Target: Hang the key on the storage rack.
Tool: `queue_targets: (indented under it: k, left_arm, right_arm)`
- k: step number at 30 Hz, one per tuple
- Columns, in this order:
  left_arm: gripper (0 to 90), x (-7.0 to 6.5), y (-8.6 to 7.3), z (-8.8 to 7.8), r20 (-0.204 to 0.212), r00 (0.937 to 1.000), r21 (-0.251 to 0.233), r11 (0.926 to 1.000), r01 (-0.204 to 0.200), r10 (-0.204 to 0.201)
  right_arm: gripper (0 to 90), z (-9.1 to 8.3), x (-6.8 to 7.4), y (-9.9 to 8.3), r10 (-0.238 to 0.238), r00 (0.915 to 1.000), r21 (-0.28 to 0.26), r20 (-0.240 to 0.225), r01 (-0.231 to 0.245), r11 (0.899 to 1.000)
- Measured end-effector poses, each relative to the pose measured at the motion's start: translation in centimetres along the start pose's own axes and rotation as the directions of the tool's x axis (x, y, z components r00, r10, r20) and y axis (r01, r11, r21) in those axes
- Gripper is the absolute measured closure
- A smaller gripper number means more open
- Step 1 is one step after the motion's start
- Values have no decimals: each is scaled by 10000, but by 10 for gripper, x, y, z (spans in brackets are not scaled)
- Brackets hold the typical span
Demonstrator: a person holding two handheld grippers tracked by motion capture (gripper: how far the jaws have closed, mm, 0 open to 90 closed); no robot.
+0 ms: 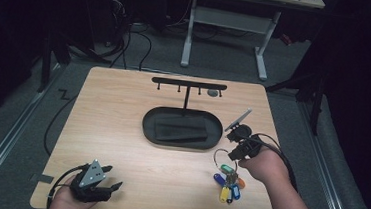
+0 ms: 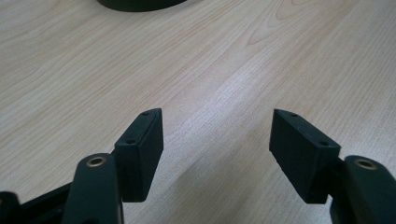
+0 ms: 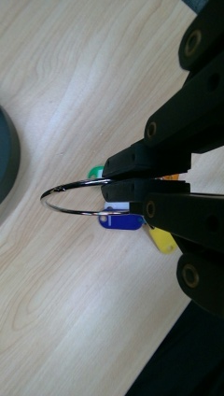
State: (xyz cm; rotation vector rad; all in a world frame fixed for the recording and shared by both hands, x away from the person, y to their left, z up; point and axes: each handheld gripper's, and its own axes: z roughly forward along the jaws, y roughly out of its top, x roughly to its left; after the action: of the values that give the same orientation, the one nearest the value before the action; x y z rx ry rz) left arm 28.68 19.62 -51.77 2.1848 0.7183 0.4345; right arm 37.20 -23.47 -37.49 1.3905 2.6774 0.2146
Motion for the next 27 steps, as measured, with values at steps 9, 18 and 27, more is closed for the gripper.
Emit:
queue_targets:
  k: [9, 18, 27]
  left_arm:
    - [357, 1, -1, 0, -45, 9999, -51, 9999, -98, 98]
    - [356, 1, -1, 0, -15, 10000, -64, 9999, -91, 91]
    - [355, 1, -2, 1, 16, 10000, -2, 10000, -94, 94]
  right_arm:
    - [876, -30, 2, 11, -194, 9994, -342, 274, 203, 9992]
    - [876, -49, 2, 18, -285, 9985, -537, 477, 310, 9981]
    - [876, -50, 3, 20, -339, 9980, -453, 530, 363, 9983]
